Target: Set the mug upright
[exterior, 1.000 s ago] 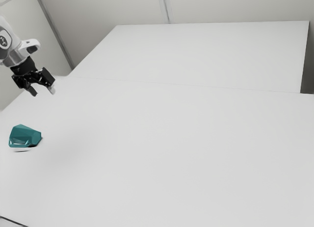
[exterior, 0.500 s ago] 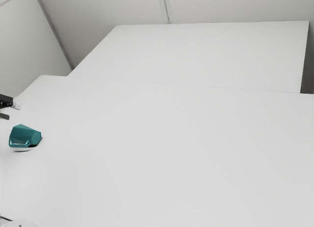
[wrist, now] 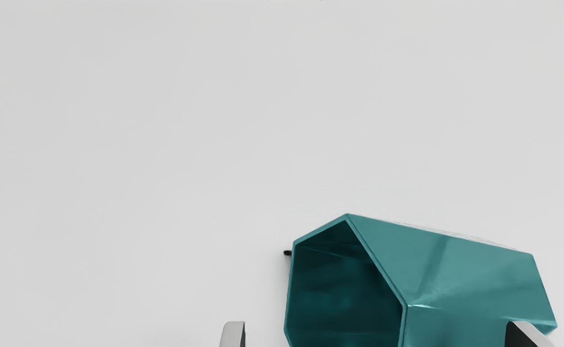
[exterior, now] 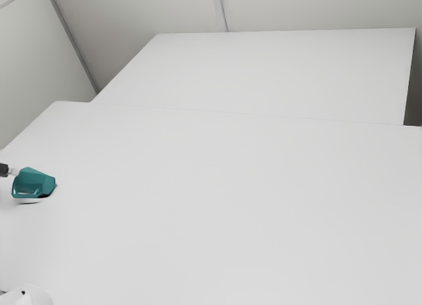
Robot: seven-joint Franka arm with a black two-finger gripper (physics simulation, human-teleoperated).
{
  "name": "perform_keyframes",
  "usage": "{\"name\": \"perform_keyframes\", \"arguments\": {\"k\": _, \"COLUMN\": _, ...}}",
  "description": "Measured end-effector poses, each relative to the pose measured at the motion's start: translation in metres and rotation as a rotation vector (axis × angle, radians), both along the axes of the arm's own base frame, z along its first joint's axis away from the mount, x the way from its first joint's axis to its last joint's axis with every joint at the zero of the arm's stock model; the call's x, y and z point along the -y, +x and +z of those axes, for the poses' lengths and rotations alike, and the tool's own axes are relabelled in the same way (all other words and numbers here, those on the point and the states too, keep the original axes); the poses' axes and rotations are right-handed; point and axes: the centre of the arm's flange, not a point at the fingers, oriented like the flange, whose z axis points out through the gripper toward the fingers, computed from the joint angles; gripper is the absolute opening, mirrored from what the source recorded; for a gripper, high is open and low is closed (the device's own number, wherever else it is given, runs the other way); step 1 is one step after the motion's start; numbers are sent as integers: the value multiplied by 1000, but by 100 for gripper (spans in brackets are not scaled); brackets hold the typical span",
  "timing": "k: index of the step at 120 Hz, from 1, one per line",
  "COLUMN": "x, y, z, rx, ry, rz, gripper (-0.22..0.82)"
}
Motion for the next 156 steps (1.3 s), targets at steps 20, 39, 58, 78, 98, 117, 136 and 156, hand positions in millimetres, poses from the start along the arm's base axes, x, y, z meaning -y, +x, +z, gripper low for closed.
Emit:
{"name": "perform_keyframes", "arguments": {"k": 20, "x": 7, "y": 10, "z": -8, "rx": 43, "ry": 73, "rz": -87, "gripper": 58}}
{"name": "perform_keyframes", "arguments": {"k": 39, "x": 30, "y": 9, "z": -15, "rx": 63, "ry": 104, "rz": -137, "gripper": 58}}
{"name": "perform_keyframes", "arguments": {"k": 58, "x": 43, "y": 1, "z": -20, "rx": 82, "ry": 124, "rz": -152, "gripper": 57}}
{"name": "perform_keyframes", "arguments": {"k": 78, "x": 50, "y": -2, "z": -30, "rx": 96, "ry": 138, "rz": -169, "gripper": 57}}
{"name": "perform_keyframes", "arguments": {"k": 98, "x": 54, "y": -1, "z": -33, "rx": 113, "ry": 138, "rz": -207, "gripper": 56}}
{"name": "perform_keyframes", "arguments": {"k": 117, "x": 65, "y": 1, "z": -35, "rx": 131, "ry": 109, "rz": -256, "gripper": 52}}
{"name": "perform_keyframes", "arguments": {"k": 136, "x": 76, "y": 10, "z": -23, "rx": 161, "ry": 111, "rz": -296, "gripper": 28}}
{"name": "perform_keyframes", "arguments": {"k": 156, "x": 85, "y": 25, "z": 2, "rx": 195, "ry": 147, "rz": -337, "gripper": 2}}
